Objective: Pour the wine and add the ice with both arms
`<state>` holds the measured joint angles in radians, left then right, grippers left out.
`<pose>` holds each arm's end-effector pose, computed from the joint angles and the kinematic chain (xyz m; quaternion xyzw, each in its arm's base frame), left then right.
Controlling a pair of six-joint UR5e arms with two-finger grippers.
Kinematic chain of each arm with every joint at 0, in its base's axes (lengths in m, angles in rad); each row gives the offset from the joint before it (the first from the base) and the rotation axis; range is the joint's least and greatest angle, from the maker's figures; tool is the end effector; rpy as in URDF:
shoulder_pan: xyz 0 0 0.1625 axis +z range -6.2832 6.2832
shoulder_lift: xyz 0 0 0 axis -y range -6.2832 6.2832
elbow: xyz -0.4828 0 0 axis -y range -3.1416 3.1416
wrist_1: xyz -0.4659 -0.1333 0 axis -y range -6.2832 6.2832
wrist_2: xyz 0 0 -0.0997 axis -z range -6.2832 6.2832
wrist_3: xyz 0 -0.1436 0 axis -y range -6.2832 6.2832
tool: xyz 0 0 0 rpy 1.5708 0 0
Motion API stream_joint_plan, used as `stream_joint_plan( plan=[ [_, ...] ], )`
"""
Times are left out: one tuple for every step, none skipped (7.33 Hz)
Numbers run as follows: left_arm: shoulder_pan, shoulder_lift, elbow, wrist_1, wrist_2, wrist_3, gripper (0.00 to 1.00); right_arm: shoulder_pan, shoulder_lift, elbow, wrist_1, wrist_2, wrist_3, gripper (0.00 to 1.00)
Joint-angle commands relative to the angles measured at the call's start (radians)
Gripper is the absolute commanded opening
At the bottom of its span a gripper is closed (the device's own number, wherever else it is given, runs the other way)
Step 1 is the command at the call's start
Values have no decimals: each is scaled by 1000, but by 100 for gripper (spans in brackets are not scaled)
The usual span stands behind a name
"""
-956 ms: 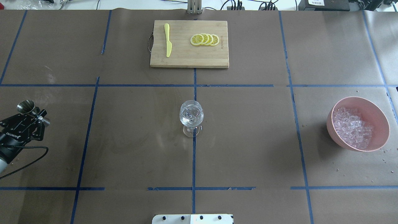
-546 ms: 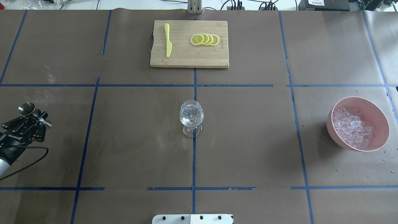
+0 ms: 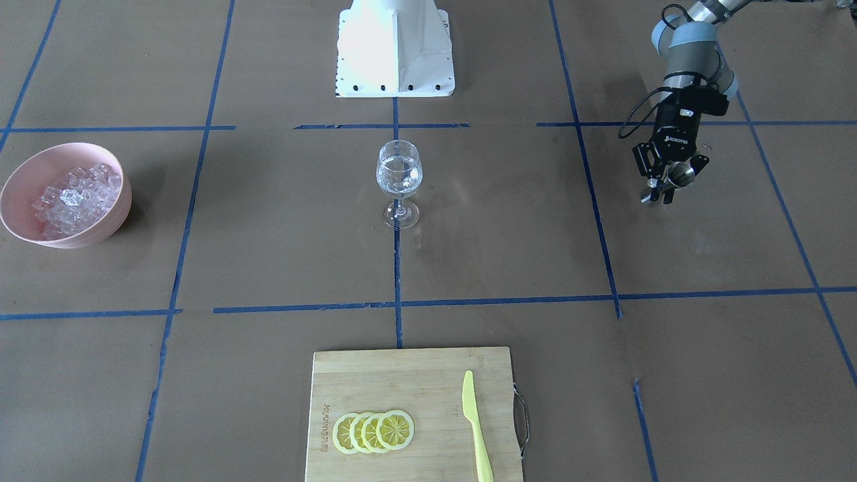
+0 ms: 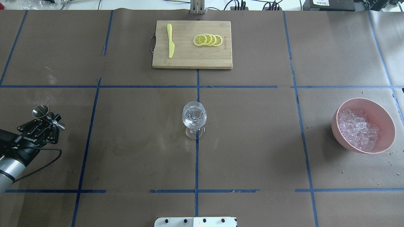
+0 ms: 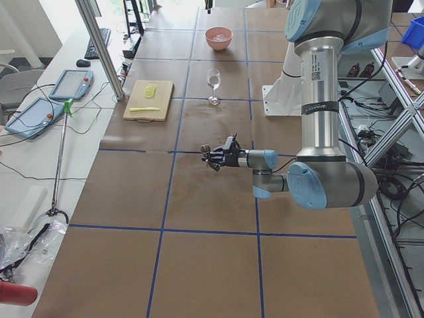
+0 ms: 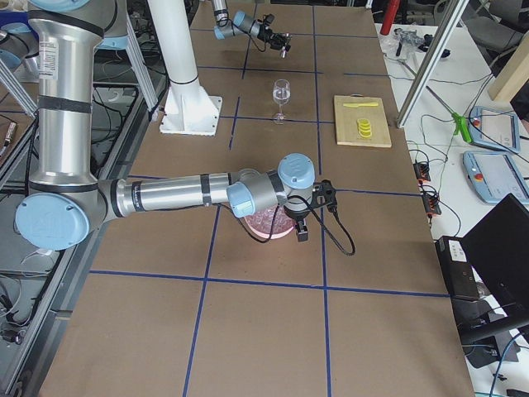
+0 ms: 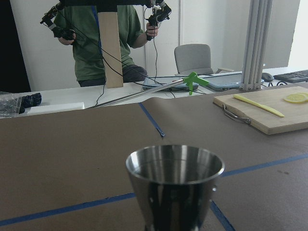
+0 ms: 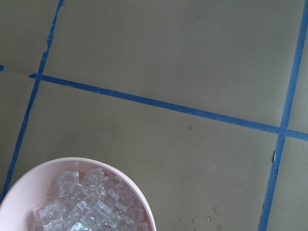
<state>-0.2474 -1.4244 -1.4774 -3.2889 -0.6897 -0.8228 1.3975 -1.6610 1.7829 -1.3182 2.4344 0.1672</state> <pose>0.4079 -0.3548 0.6600 0.5678 0.3850 -0.1127 0.7188 -0.0703 -0.5419 0.6370 0.0970 -0.4339 -0.0806 0.8921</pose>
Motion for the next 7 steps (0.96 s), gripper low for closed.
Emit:
stream_joint_plan(
  plan=[
    [0,-16,6,0,4,-2,0,0,0,6,-1,0,0,100],
    [2,-16,26,-1,24,-2,0,0,0,9,1,0,3,100],
    [5,-37,66,-15,76,-6,0,0,0,9,-1,0,3,100],
    [11,-42,69,-15,85,-7,0,0,1,9,-1,0,3,100],
    [28,-42,89,-17,126,-21,0,0,1,9,1,0,3,100],
    [40,-45,88,-17,131,-22,0,0,0,9,-1,0,3,100],
    [42,-56,89,-17,134,-30,0,0,0,9,-1,0,3,100]
  ],
)
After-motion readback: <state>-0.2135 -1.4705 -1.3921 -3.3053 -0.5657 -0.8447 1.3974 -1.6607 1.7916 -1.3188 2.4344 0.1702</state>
